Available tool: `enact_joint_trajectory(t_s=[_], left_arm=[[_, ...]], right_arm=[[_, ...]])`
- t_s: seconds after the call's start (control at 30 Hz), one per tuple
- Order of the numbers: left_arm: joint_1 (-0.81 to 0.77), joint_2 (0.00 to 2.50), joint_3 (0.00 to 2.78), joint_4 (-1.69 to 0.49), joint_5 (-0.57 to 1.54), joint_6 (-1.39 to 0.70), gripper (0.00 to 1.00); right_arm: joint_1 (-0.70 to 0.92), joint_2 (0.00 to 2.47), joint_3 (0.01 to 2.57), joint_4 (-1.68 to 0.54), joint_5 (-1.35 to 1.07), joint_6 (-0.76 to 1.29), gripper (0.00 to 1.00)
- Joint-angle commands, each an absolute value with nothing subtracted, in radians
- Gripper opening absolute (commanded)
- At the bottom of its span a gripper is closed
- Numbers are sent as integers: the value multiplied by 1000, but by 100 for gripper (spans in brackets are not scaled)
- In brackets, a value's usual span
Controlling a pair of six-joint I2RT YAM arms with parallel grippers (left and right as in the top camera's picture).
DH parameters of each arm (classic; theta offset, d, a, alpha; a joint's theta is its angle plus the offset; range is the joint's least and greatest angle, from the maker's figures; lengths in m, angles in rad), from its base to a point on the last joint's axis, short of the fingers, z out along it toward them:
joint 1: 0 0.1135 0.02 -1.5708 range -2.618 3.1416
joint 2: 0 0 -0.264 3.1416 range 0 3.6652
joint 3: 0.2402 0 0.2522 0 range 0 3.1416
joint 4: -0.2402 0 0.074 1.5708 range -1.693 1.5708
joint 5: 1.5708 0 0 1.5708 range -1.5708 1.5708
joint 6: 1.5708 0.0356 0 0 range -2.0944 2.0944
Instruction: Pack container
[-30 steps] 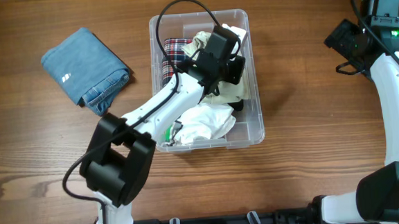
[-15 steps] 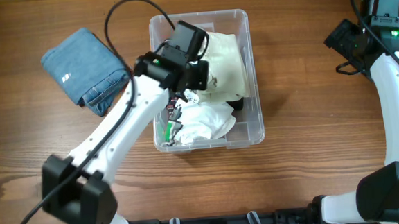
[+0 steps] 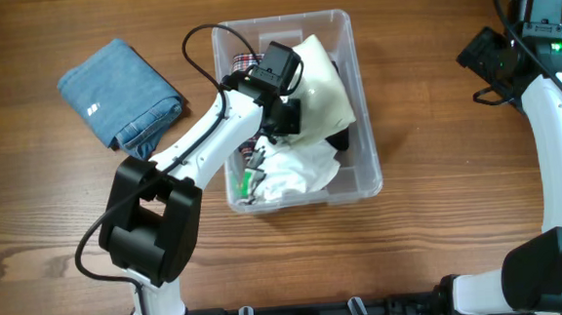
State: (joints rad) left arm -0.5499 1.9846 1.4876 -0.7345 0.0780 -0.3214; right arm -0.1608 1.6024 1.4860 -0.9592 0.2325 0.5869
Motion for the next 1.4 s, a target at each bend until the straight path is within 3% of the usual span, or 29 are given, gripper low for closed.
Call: enact_joint_trajectory(t_s=[0.0, 0.33, 0.73, 1.37], left_arm=[[-555, 1987, 1498, -657, 99, -290, 4], [-546, 1861, 1521, -645, -36, -239, 4], [-538, 1850, 1520, -391, -36, -243, 4], [-538, 2069, 1520, -240, -47, -243, 4]], right_arm=[[-162, 1613, 1483, -956, 228, 603, 100], [-162, 1613, 1483, -956, 228, 603, 100], [-162, 1613, 1483, -956, 228, 603, 100], [-162, 1613, 1483, -956, 228, 603, 100]])
